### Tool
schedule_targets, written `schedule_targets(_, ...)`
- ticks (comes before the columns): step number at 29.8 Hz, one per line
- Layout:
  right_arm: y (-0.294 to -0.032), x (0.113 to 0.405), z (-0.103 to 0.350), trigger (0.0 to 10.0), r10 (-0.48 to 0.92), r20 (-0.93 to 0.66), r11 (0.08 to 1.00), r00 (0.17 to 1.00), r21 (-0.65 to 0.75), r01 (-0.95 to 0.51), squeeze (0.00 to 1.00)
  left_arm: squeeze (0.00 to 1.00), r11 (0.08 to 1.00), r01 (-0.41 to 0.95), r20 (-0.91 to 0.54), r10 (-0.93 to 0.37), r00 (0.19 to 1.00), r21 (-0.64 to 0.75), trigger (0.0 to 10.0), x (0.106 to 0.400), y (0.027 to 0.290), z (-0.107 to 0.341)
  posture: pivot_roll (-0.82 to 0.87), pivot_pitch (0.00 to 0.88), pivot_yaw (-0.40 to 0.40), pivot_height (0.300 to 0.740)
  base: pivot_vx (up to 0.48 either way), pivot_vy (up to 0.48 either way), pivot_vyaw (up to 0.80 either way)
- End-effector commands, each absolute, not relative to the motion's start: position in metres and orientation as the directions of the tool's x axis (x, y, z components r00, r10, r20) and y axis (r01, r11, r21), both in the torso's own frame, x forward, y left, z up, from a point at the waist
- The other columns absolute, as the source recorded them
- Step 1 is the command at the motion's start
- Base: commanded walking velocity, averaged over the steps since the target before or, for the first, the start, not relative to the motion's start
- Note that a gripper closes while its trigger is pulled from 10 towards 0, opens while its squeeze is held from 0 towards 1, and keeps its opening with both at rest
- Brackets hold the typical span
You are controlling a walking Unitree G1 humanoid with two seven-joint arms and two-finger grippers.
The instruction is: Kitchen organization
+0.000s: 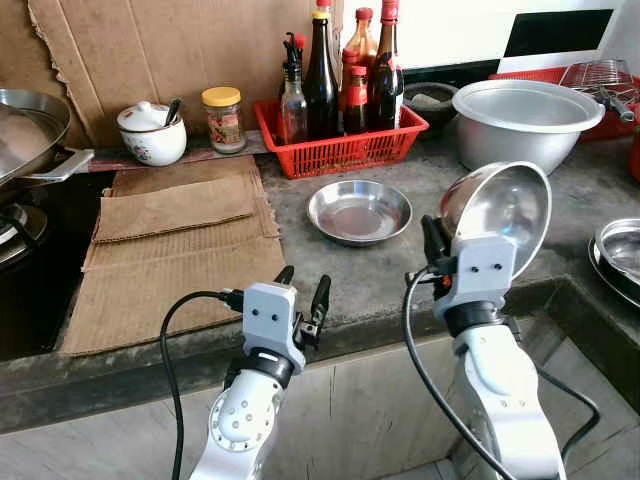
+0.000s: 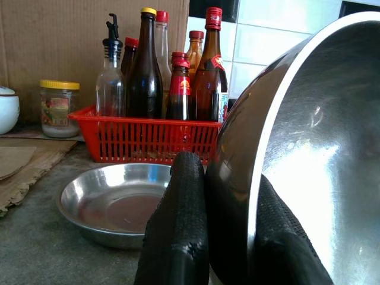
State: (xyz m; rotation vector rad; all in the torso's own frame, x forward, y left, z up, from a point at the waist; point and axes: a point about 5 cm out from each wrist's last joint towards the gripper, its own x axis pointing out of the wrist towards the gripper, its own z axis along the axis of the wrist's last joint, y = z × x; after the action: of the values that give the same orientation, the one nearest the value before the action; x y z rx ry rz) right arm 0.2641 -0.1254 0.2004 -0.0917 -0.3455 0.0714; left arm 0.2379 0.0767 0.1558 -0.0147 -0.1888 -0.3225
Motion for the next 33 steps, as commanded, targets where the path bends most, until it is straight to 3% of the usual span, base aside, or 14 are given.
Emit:
schedule_targets(1, -0.124, 0.261, 0.207, 0.0, 0.080, 0.357, 0.994, 0.931, -0.099, -0.047, 0.00, 0.00, 0.947, 0.321, 0.179, -0.319, 0.931, 0.014, 10.0, 0.236, 0.077, 0.154, 0.04, 0.018, 0.002, 0.740, 0.000, 0.000, 0.00)
schedule_targets(9, -0.122, 0.262, 0.207, 0.0, 0.079, 0.354, 0.994, 0.932, -0.096, -0.048, 0.00, 0.00, 0.947, 0.321, 0.173, -0.319, 0.932, 0.013, 10.0, 0.235, 0.076, 0.154, 0.04, 0.028, 0.003, 0.740, -0.030, 0.000, 0.00)
schedule_targets(33, -0.114, 0.263, 0.208, 0.0, 0.107, 0.350, 0.993, 0.931, -0.081, -0.083, 0.00, 0.00, 0.948, 0.318, 0.174, -0.315, 0.933, 0.012, 10.0, 0.236, 0.077, 0.154, 0.04, 0.030, 0.006, 0.740, -0.297, 0.000, 0.00)
